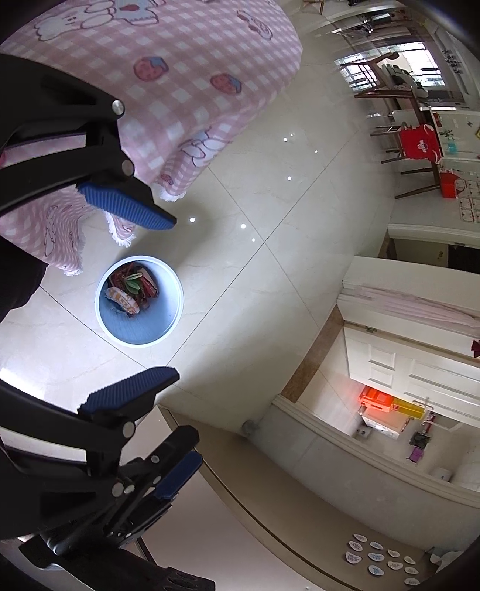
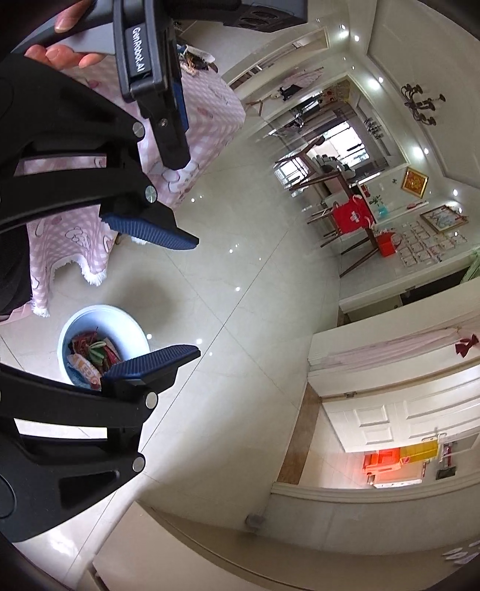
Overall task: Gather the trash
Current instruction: 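Move both open tools back over the table trash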
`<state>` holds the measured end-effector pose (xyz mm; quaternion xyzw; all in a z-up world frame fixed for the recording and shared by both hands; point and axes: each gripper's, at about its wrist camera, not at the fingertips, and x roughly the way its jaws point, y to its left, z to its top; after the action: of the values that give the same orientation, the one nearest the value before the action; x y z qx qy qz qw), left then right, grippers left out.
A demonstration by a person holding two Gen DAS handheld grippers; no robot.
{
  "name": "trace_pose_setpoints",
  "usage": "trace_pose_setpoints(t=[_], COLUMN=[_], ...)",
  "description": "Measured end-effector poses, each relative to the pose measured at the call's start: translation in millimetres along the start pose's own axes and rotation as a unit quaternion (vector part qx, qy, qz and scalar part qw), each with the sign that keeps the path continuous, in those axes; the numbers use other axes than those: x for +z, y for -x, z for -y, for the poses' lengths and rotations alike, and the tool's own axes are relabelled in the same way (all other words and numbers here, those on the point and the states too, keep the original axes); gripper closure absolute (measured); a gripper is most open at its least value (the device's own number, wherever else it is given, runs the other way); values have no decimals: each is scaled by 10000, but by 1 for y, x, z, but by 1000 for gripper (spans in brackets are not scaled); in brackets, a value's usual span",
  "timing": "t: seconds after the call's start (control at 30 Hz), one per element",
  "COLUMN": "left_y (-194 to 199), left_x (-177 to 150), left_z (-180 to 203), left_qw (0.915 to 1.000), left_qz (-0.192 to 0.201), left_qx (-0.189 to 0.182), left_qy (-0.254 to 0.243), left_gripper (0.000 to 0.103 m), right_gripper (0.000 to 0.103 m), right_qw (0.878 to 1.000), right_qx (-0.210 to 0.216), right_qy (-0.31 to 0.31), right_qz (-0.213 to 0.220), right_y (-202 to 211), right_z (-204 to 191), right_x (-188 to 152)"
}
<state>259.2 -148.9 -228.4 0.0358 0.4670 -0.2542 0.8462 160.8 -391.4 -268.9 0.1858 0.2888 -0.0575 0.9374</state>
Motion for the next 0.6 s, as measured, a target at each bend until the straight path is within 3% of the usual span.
trace_pose_setpoints(t=[0.17,0.37,0.6], left_y=[38,98,166], left_x=[-13,-42,-85], left_z=[-24,-83,-166], left_qw=[9993,9933,9712], left_qz=[266,656,982], left_qx=[196,745,1827], left_qy=[174,591,1174], left_gripper=[26,24,24], right_gripper=[49,49,48], right_qw=[9989,9916,9742], right_qx=[394,1068,1754], right_qy=[259,734,1388], right_qz=[65,30,-316], right_y=[16,31,25], right_z=[-40,-117,-220], right_x=[2,-4,-23])
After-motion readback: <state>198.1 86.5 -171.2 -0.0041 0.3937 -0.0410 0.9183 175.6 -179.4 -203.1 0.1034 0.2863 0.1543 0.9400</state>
